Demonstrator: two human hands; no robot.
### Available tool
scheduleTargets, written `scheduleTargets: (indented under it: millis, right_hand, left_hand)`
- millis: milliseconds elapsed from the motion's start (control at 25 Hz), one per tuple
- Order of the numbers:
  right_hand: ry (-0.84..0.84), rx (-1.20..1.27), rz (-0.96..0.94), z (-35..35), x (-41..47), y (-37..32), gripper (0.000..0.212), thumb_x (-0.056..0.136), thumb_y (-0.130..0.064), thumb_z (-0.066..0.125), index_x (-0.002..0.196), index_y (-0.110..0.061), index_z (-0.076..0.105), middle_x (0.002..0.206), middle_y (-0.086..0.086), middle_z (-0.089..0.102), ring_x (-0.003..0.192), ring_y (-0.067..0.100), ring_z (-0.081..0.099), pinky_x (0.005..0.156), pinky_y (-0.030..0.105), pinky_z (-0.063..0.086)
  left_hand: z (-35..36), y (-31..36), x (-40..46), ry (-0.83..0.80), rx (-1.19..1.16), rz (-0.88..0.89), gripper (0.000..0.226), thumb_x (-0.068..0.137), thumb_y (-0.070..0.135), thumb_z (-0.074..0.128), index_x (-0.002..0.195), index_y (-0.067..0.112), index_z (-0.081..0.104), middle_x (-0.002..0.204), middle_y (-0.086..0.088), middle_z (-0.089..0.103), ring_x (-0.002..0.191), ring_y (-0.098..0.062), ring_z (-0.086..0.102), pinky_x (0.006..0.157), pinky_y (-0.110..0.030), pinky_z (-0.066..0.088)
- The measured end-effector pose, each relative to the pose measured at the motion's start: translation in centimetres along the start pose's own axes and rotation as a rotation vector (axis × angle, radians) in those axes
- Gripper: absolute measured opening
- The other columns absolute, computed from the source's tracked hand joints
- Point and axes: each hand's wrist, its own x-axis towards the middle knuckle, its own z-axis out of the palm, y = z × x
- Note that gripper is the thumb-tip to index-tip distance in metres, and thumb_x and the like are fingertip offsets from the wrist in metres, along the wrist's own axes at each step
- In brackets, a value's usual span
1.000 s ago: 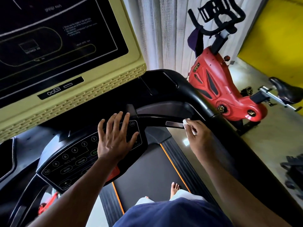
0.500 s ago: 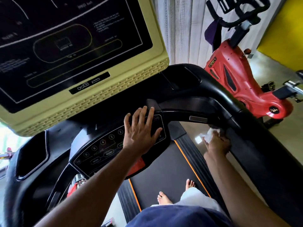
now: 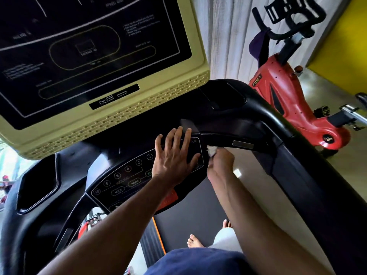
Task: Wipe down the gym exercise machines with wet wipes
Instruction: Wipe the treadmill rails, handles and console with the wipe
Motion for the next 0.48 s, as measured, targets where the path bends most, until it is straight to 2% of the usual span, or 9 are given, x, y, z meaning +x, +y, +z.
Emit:
scheduleTargets:
  millis: [40,120,200,280,320,360,400,440,480]
  right_hand:
    - [-0.023,-0.017,0.005,-0.7,0.8,-0.7,0.031,0.094,0.011,0.036,0.074,-0.007,0.052,0.07,0.007,0.057,0.064,0.019,0.054,0.055,0.025,0.055]
    - [-0.01,-0.05,-0.048,-3.4,1.9,-4.0,0.03,0.097,0.013,0.037,0.08,-0.006,0.054,0.071,0.006,0.064,0.076,0.021,0.063,0.077,0.028,0.06]
    - [0.129,0.089,-0.11,-7.1,4.3,-7.4,0.027,0.089,0.017,0.037,0.09,0.003,0.06,0.08,0.01,0.066,0.088,0.023,0.069,0.077,0.031,0.062]
    - [0.156,0.206,-0.123,-8.6,5.1,-9.1,0.03,0.063,0.017,0.036,0.068,0.0,0.059,0.068,0.008,0.055,0.062,0.014,0.062,0.084,0.03,0.06]
    - [0.107,0.233,-0.133,-8.0,4.9,-8.7,0.024,0.055,0.013,0.036,0.056,-0.004,0.053,0.056,0.005,0.048,0.051,0.012,0.051,0.093,0.031,0.057]
    - [0.043,0.227,-0.121,-7.1,4.1,-7.9,0.022,0.056,0.014,0.038,0.053,-0.005,0.049,0.049,0.003,0.046,0.049,0.013,0.047,0.096,0.033,0.056]
    - [-0.004,0.192,-0.084,-5.6,2.9,-6.8,0.025,0.063,0.019,0.038,0.059,-0.003,0.048,0.048,0.004,0.047,0.053,0.016,0.048,0.087,0.033,0.059]
    - [-0.05,0.074,-0.056,-3.9,1.5,-5.5,0.029,0.075,0.023,0.036,0.066,-0.003,0.047,0.052,0.006,0.05,0.056,0.019,0.05,0.07,0.029,0.061]
    - [-0.099,-0.043,-0.038,-2.7,0.5,-4.2,0.031,0.085,0.021,0.035,0.071,-0.003,0.048,0.056,0.007,0.052,0.057,0.02,0.052,0.058,0.025,0.057]
  left_hand:
    - [0.0,0.0,0.0,0.002,-0.001,0.001,0.08,0.102,0.07,0.024,0.164,0.02,0.017,0.166,-0.01,0.03,0.151,-0.029,0.028,0.122,-0.058,0.017]
    - [0.1,0.0,0.1,-0.002,-0.009,-0.005,0.08,0.102,0.07,0.023,0.165,0.021,0.014,0.167,-0.009,0.026,0.153,-0.027,0.024,0.123,-0.058,0.015]
    - [0.1,0.0,0.2,-0.01,-0.013,-0.013,0.081,0.101,0.07,0.024,0.165,0.022,0.012,0.168,-0.008,0.024,0.154,-0.026,0.021,0.124,-0.057,0.013]
    - [0.2,0.0,0.1,-0.01,-0.009,-0.014,0.081,0.101,0.07,0.026,0.165,0.022,0.015,0.168,-0.008,0.025,0.153,-0.027,0.022,0.123,-0.057,0.014]
    - [0.3,-0.1,0.1,-0.003,-0.005,-0.011,0.081,0.101,0.07,0.027,0.165,0.022,0.017,0.167,-0.009,0.026,0.153,-0.027,0.023,0.123,-0.057,0.014]
    - [0.3,-0.1,0.0,0.004,-0.002,-0.01,0.081,0.101,0.07,0.027,0.165,0.021,0.018,0.167,-0.009,0.027,0.153,-0.028,0.025,0.123,-0.057,0.015]
    - [0.3,0.0,0.1,0.005,0.0,-0.012,0.081,0.101,0.07,0.027,0.165,0.021,0.018,0.167,-0.009,0.028,0.152,-0.028,0.025,0.123,-0.057,0.015]
    - [0.2,0.0,0.2,0.001,0.003,-0.016,0.081,0.101,0.07,0.027,0.165,0.021,0.018,0.167,-0.009,0.027,0.153,-0.028,0.024,0.123,-0.057,0.015]
    - [0.2,0.1,0.2,-0.004,0.007,-0.019,0.081,0.101,0.071,0.027,0.165,0.022,0.017,0.167,-0.009,0.026,0.153,-0.027,0.024,0.123,-0.057,0.014]
